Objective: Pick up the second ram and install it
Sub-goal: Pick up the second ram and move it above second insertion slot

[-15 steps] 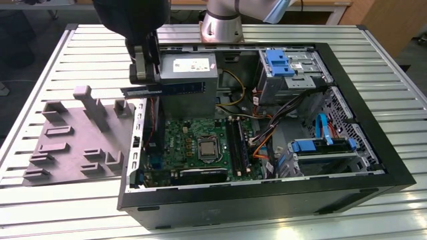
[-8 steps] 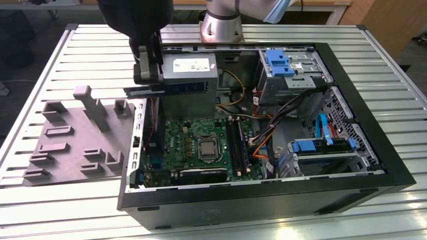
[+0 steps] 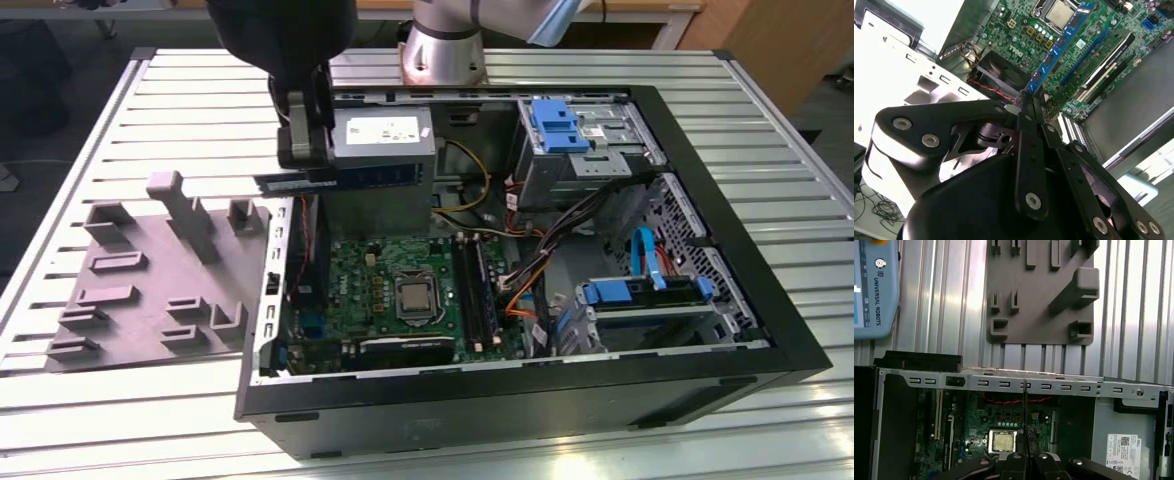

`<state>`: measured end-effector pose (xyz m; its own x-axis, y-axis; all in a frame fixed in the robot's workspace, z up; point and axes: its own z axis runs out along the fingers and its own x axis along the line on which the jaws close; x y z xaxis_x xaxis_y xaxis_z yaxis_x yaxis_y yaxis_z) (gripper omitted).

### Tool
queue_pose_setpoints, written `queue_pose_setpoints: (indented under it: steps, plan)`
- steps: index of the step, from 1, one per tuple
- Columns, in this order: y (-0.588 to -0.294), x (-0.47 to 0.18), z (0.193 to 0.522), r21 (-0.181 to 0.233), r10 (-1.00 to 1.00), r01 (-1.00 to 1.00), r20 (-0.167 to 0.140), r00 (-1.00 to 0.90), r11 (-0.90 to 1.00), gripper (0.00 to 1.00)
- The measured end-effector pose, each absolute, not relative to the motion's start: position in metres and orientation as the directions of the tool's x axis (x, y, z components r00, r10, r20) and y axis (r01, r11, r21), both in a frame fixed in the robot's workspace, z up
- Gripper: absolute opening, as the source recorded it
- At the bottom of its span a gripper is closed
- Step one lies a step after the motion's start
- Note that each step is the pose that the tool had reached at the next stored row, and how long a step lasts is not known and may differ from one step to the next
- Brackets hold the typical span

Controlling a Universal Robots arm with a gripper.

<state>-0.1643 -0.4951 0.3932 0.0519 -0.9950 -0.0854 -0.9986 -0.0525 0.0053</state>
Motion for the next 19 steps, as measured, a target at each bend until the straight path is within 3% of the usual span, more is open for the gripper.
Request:
queue_pose_setpoints:
  steps: [19]
  plan:
    - [-0.495,-0.151,0.393,0.005,-0.995,-0.999,-0.085,0.052,-0.053,0.11]
